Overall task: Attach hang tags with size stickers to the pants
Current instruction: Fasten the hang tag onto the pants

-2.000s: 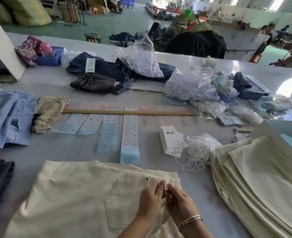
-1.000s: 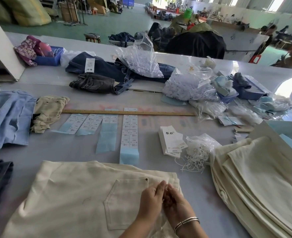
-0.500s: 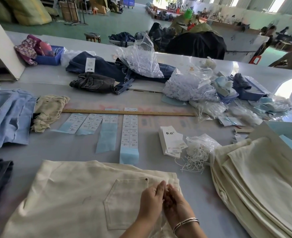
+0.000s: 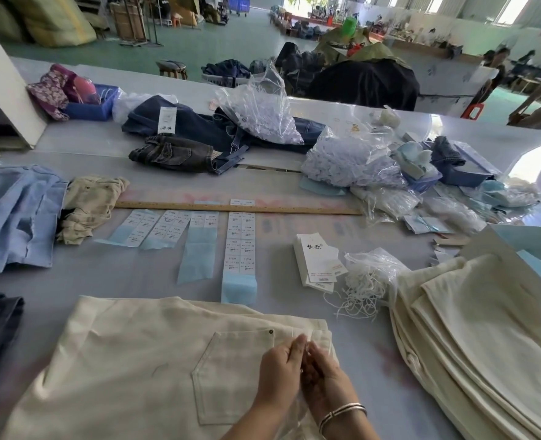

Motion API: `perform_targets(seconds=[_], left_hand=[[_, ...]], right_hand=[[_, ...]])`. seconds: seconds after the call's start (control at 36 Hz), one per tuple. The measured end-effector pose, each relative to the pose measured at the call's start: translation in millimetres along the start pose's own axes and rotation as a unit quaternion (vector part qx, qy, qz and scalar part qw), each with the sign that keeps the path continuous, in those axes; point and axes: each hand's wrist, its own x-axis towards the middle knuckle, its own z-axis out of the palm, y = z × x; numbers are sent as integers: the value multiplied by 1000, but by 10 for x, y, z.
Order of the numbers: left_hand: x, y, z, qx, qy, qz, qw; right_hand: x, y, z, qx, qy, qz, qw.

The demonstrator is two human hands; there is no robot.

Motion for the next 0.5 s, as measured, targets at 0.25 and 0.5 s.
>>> perform_targets(seconds=[0.25, 0.5], left_hand=[[1, -17, 63, -24, 9, -10, 1000], [26, -52, 24, 16, -12, 10, 1000]], right_hand=[[3, 14, 4, 25, 23, 6, 999], [-38, 13, 48, 55, 25, 31, 998]])
